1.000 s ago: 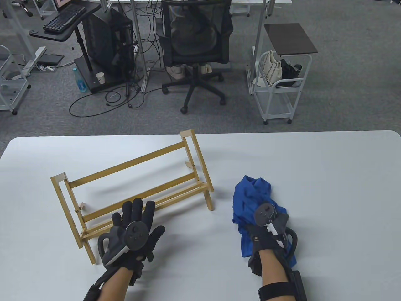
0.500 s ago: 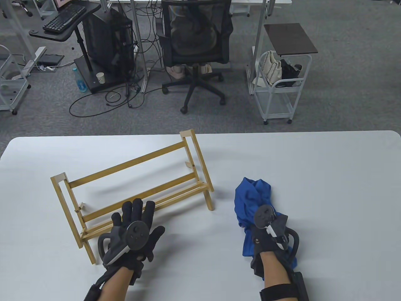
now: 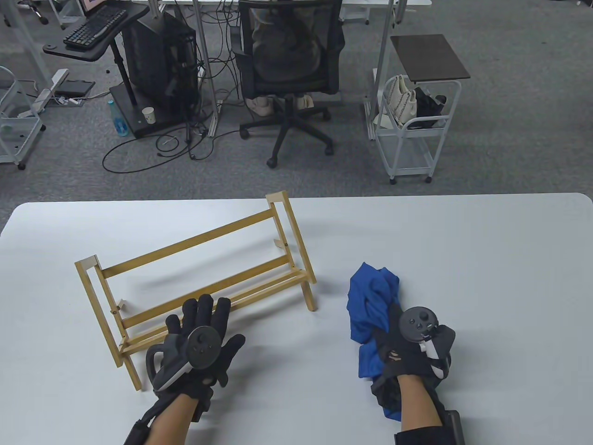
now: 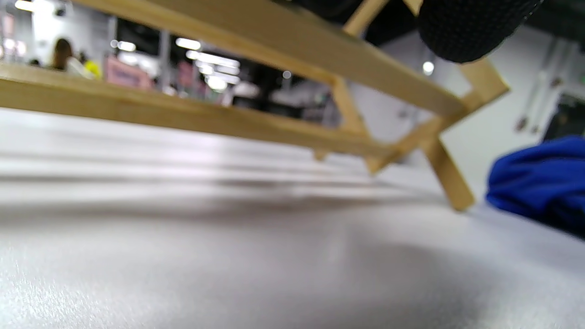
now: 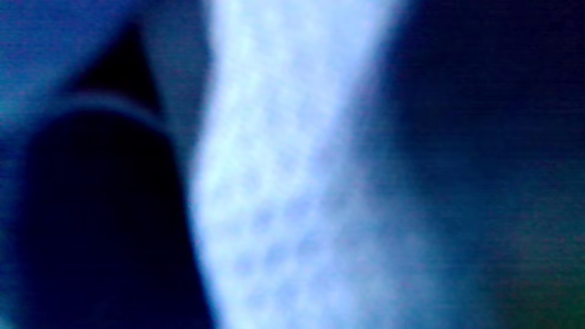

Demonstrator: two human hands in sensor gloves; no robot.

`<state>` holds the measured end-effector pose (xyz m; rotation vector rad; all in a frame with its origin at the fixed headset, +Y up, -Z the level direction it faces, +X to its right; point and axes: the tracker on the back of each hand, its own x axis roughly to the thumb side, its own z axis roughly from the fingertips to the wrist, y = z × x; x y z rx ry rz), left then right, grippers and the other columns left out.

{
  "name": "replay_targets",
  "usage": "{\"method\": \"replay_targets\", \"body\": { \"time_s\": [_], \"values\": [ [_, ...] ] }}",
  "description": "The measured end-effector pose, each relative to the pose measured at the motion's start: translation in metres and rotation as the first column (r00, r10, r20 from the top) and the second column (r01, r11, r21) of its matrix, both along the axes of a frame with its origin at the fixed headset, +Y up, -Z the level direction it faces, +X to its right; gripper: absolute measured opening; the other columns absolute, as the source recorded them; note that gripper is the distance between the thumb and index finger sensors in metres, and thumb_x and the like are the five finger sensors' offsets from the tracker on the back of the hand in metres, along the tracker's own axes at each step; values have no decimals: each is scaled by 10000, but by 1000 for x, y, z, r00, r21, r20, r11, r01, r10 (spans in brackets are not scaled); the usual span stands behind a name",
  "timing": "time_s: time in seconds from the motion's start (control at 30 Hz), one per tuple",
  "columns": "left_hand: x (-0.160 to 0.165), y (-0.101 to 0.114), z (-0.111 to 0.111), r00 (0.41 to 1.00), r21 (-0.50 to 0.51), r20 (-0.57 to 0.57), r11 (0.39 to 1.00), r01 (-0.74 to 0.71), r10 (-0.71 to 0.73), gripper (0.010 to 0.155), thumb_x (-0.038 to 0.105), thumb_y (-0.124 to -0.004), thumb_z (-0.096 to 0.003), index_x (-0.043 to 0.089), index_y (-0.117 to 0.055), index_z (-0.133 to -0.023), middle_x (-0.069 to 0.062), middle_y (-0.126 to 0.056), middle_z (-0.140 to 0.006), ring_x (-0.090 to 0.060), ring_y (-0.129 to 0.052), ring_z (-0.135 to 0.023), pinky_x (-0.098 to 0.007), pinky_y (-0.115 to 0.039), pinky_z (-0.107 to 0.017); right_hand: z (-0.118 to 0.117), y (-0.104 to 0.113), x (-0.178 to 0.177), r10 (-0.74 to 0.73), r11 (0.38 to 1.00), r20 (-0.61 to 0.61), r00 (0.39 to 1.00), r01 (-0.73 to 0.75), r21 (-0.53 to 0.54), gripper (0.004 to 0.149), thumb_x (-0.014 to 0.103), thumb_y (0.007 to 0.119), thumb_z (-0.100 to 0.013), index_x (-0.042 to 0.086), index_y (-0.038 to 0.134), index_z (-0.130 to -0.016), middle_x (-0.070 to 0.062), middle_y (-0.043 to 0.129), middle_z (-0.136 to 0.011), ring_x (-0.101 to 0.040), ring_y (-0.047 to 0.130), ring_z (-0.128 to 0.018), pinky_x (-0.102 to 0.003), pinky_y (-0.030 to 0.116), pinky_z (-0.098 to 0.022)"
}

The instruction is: Hang t-shirt on book rack

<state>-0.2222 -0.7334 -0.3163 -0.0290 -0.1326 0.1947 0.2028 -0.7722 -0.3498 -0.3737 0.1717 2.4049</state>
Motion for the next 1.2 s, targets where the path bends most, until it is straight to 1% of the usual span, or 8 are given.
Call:
{"method": "replay_targets", "body": {
  "time_s": [0.13,0.23,0.37,0.67,0.87,0.97,1.07,1.2],
  "values": [
    [-1,2,0,999,-3,-5,999,-34,34,797,711,-619,-558,382,-235,-1175,-127,-283,-1280,-438,-267,-1155,-687,-233,-740,1,1,1,-107,994,-8,994,107,23,713,382,833,-559,181,458,-1132,-286,651,-1004,-433,821,-722,-537,768,-486],
    [-2,5,-1,998,-5,-7,998,-60,60,800,712,-618,-560,379,-235,-1178,-129,-290,-1281,-442,-275,-1158,-690,-246,-743,2,2,1,-154,987,-16,988,155,40,710,381,827,-562,179,454,-1131,-285,648,-1007,-435,820,-722,-539,768,-487],
    [-5,8,-3,996,-24,5,996,-89,90,799,713,-617,-563,378,-237,-1180,-133,-303,-1282,-446,-297,-1159,-684,-253,-746,5,6,1,-241,966,-23,970,242,88,708,377,820,-565,176,444,-1131,-283,631,-1013,-442,812,-727,-547,762,-492],
    [0,18,-9,979,-36,63,980,-194,196,794,713,-621,-566,371,-258,-1185,-142,-338,-1278,-453,-358,-1157,-677,-337,-764,10,22,-5,-326,926,-69,943,333,180,706,373,804,-574,177,421,-1134,-277,606,-1024,-447,801,-737,-552,755,-498],
    [7,29,-16,940,-53,100,945,-322,326,796,717,-620,-568,373,-256,-1187,-140,-343,-1279,-457,-383,-1157,-685,-399,-765,16,42,-12,-363,880,-120,924,382,284,706,371,798,-577,181,410,-1135,-272,592,-1033,-448,793,-746,-556,750,-504],
    [12,33,-19,920,-61,117,927,-370,375,794,717,-619,-571,377,-253,-1187,-139,-344,-1281,-458,-394,-1157,-687,-419,-763,19,55,-18,-398,834,-178,900,436,338,705,372,795,-581,183,403,-1136,-267,582,-1037,-446,784,-756,-558,745,-511],
    [14,37,-22,912,-69,137,922,-380,386,790,720,-615,-572,392,-246,-1188,-134,-341,-1285,-452,-400,-1162,-687,-429,-765,20,65,-25,-421,803,-216,881,473,363,706,370,791,-584,185,396,-1138,-268,575,-1040,-450,778,-761,-562,740,-517],
    [16,43,-27,864,-94,152,877,-471,480,789,720,-613,-576,392,-239,-1188,-137,-335,-1284,-455,-405,-1160,-686,-435,-765,21,78,-41,-425,770,-278,861,506,389,707,370,786,-587,187,385,-1140,-265,564,-1046,-451,769,-772,-565,735,-524]
  ]
}}
